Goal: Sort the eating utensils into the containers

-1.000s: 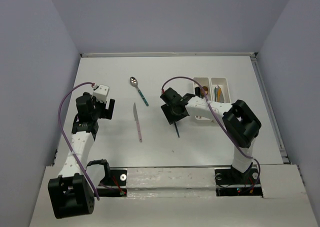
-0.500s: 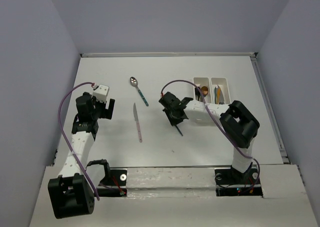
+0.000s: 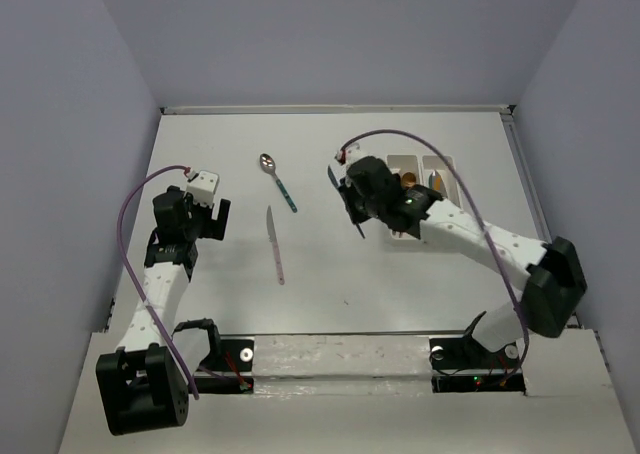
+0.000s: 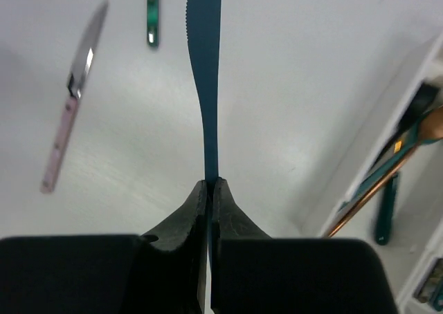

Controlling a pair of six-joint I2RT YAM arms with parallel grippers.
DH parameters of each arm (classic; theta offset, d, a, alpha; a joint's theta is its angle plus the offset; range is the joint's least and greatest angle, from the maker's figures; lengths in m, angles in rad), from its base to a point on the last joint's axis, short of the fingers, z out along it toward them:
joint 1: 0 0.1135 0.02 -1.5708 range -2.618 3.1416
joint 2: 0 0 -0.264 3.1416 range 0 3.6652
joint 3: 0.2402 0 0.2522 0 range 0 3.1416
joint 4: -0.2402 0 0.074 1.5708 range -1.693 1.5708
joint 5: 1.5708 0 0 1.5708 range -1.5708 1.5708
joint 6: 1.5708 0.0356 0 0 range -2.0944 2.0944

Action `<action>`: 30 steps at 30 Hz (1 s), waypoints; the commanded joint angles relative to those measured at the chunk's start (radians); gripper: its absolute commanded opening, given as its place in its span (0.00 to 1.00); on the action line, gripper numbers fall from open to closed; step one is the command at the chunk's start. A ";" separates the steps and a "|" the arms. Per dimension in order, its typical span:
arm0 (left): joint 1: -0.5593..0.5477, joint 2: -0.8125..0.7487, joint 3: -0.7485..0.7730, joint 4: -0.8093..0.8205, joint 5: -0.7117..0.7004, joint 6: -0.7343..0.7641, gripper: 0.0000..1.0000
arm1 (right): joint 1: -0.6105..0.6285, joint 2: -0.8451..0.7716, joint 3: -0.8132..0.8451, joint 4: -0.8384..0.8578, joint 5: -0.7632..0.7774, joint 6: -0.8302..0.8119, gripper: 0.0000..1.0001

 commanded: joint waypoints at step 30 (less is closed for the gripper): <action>0.008 0.001 -0.007 0.041 0.031 0.021 0.99 | -0.583 0.143 0.035 -0.007 0.273 -0.120 0.67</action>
